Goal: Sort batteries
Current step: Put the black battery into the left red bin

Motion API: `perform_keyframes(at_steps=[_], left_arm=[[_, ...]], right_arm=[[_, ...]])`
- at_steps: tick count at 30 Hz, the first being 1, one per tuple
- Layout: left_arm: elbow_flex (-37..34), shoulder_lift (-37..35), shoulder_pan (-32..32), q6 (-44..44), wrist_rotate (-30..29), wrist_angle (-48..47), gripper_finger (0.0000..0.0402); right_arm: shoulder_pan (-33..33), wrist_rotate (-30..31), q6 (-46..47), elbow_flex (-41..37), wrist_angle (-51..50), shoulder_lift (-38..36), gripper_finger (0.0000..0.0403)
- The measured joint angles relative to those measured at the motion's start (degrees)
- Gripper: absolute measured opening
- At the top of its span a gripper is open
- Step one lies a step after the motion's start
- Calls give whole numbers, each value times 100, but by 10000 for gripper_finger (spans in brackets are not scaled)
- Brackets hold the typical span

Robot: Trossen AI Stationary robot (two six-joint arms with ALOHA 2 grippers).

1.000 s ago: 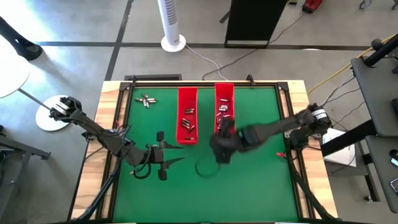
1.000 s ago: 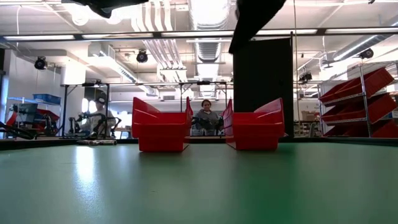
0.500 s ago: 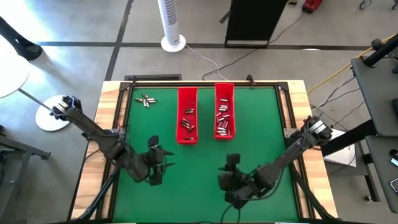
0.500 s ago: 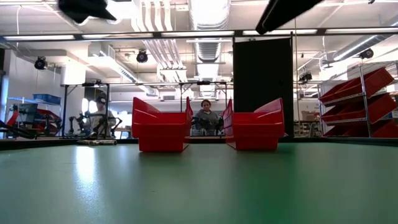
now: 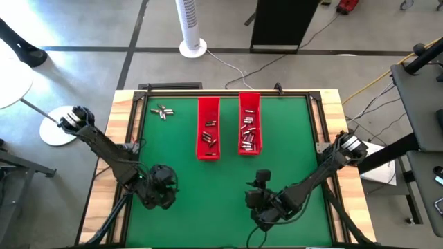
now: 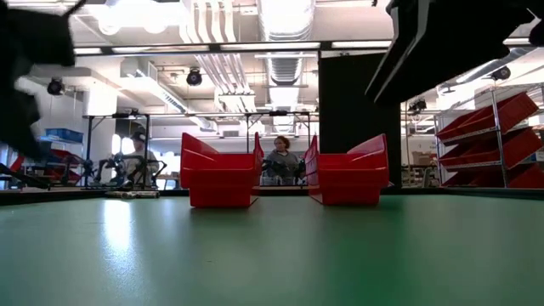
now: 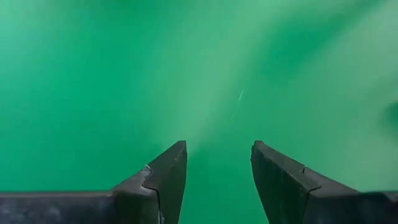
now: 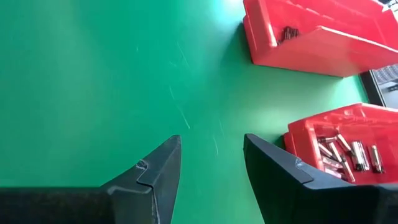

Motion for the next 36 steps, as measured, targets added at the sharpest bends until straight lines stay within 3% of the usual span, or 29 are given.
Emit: perform_keyframes(at_steps=[6,11,17,25,36], left_arm=[[-138,0,-103,-456,1001,-45,161],[192,0,-207,-462,1021,-907,161],[352,4,-720,-1320,1117,-1964,161],[264,7,-1355,-2118,1077,-2260,161],[-21,396,-1640,-2232,1067,-2249,161]], right_arm=[[0,4,140,-12,32,0,162],[-2,100,142,-12,153,0,154],[0,102,270,-12,150,0,157],[-26,103,309,-16,159,0,171],[-26,105,336,-16,293,0,158]])
